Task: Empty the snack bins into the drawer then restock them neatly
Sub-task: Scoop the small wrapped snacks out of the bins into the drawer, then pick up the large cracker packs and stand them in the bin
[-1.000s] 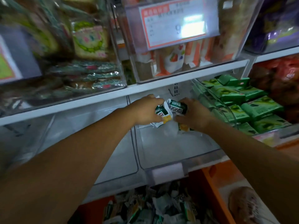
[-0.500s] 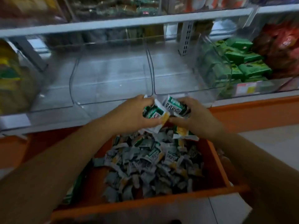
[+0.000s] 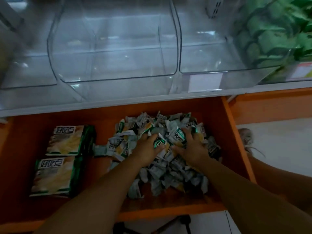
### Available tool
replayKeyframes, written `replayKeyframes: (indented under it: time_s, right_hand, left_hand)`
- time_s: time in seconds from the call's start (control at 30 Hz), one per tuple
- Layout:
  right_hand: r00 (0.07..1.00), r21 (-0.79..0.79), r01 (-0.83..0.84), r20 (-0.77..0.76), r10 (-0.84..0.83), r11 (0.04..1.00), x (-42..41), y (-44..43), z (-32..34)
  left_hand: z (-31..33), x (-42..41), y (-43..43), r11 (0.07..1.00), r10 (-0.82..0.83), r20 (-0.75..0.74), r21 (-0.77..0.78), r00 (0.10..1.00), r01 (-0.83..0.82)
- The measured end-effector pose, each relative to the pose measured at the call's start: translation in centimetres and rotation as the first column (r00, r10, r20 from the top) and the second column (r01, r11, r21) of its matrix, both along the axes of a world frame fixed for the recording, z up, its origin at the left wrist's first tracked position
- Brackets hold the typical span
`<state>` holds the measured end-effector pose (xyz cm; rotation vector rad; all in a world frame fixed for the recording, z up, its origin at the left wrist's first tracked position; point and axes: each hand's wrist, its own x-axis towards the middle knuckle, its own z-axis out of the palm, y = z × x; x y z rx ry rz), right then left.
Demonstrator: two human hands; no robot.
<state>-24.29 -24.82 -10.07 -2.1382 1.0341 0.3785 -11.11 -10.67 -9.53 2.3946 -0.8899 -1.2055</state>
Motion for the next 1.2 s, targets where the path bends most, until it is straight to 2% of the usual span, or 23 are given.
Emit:
replayKeyframes:
  time_s: [0.3, 0.4, 0.53, 0.63, 0.77, 0.83, 0.93, 1.0, 1.03, 1.1, 1.2]
  right_hand:
    - [0.998, -0.036, -0.023, -0.063, 0.021, 0.999, -0.3, 0.4, -2.0]
    - [0.992, -0.049, -0.073, -0.109, 0.067, 0.996, -0.1, -0.2, -0.7]
    - [0.985, -0.252, -0.166, -0.097, 0.146, 0.953, 0.0, -0.1, 2.2]
    - [0.98, -0.364, -0.161, 0.053, 0.193, 0.917, 1.2, 1.5, 4.3]
    - [0.94, -0.332, -0.169, 0.228, 0.253, 0.928, 5.8, 5.7, 5.9]
    - [0.915, -0.28, -0.246, 0.248, 0.317, 0.928, 8.8, 8.1, 5.7]
    - [0.868, -0.186, -0.415, 0.213, 0.449, 0.89, 13.7, 12.1, 4.4]
    - [0.828, -0.102, -0.525, 0.169, 0.534, 0.845, 17.0, 14.6, 3.2]
    - [0.818, -0.03, -0.558, 0.147, 0.556, 0.829, 18.6, 15.9, 2.6]
    - [0.813, 0.098, -0.581, 0.13, 0.568, 0.808, 21.5, 18.0, 1.1]
    - [0.788, 0.07, -0.61, 0.154, 0.596, 0.789, 25.3, 19.9, -1.2]
  left_hand:
    - [-2.5, 0.1, 1.0, 0.996, -0.045, 0.024, 0.079, 0.999, 0.043]
    - [-1.2, 0.7, 2.0, 1.0, -0.021, -0.033, 0.008, 0.999, 0.022]
    - [2.6, 1.9, 5.3, 0.975, 0.034, 0.022, -0.22, 0.999, -0.029]
    - [4.2, 4.3, 9.6, 0.98, 0.029, 0.082, -0.197, 0.996, -0.013]
    - [5.0, 9.6, 17.1, 0.991, 0.104, 0.18, -0.098, 0.978, -0.088]
    - [4.5, 12.8, 21.3, 0.985, 0.174, 0.213, -0.041, 0.962, -0.169]
    - [3.4, 17.0, 26.8, 0.96, 0.277, 0.185, -0.002, 0.943, -0.282]
    - [2.0, 19.1, 29.2, 0.92, 0.349, 0.189, 0.117, 0.918, -0.374]
    - [1.1, 19.7, 30.0, 0.898, 0.371, 0.169, 0.185, 0.913, -0.399]
    - [-0.9, 20.8, 31.2, 0.869, 0.442, 0.028, 0.233, 0.896, -0.436]
    - [-3.7, 21.0, 32.3, 0.855, 0.511, -0.138, 0.186, 0.849, -0.484]
